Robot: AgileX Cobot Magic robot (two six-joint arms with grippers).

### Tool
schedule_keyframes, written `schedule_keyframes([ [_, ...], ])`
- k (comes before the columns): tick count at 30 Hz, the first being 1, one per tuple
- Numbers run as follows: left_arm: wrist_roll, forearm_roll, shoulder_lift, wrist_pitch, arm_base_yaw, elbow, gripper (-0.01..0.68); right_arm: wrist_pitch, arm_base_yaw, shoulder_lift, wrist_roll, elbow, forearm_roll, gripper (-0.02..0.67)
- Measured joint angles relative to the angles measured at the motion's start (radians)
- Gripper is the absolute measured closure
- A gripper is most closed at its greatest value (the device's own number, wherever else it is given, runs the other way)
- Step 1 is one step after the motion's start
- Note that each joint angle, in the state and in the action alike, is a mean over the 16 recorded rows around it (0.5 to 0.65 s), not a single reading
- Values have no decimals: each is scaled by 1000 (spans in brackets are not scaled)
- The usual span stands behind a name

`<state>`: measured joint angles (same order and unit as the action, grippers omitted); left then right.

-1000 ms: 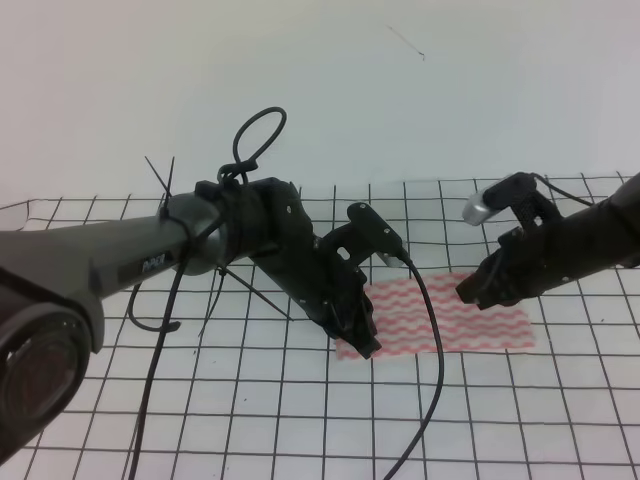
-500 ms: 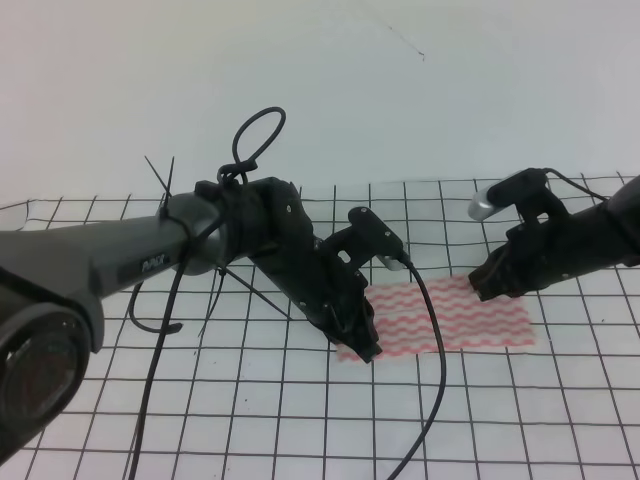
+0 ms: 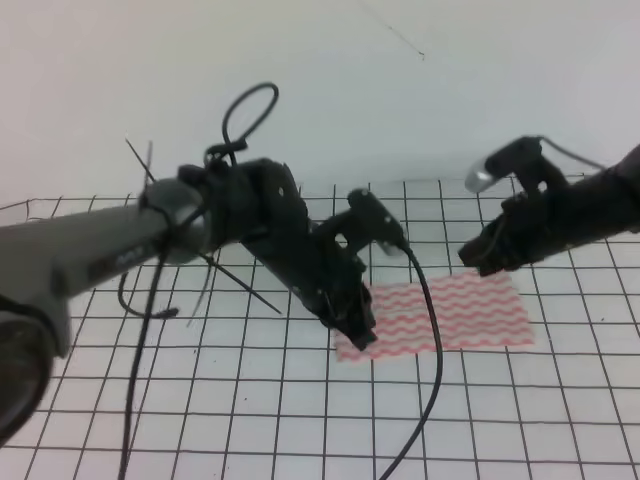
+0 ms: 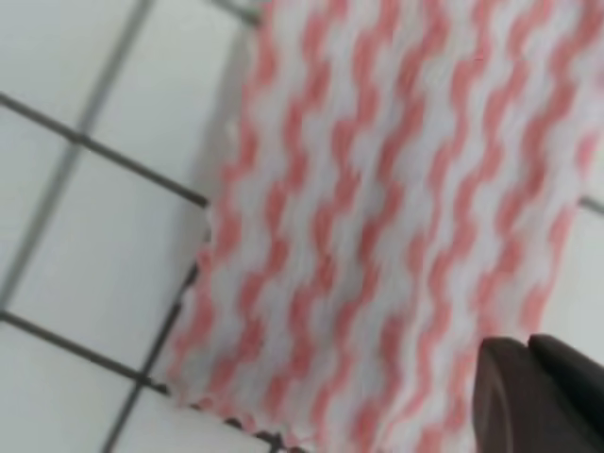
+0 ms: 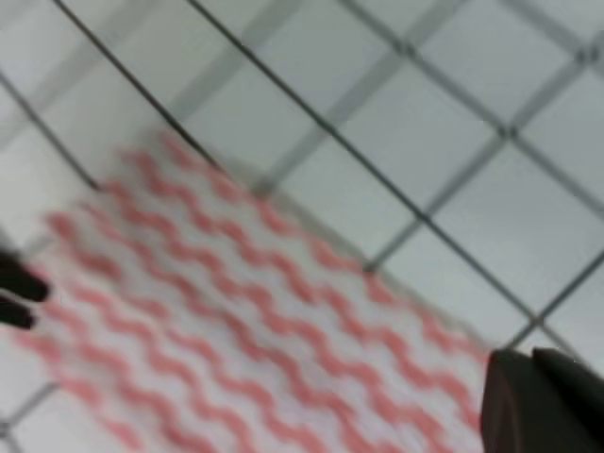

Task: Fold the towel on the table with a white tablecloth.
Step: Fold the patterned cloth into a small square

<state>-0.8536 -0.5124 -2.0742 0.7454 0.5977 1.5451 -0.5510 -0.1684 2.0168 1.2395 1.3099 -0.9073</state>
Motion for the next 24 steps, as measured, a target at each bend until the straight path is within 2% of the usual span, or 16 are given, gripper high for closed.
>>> schedule_keyframes([
  [7, 37, 27, 135, 7, 0, -2, 673, -99, 18, -136, -169, 2, 107, 650],
  [13, 112, 73, 286, 14, 0, -6, 673, -139, 59, -235, -322, -89, 152, 649],
  [16, 159, 95, 368, 9, -5, -22, 673, -138, 81, -265, -359, -166, 120, 649],
  [24, 248, 76, 554, -46, -38, -109, 673, -90, 118, -297, -344, -368, -65, 626],
])
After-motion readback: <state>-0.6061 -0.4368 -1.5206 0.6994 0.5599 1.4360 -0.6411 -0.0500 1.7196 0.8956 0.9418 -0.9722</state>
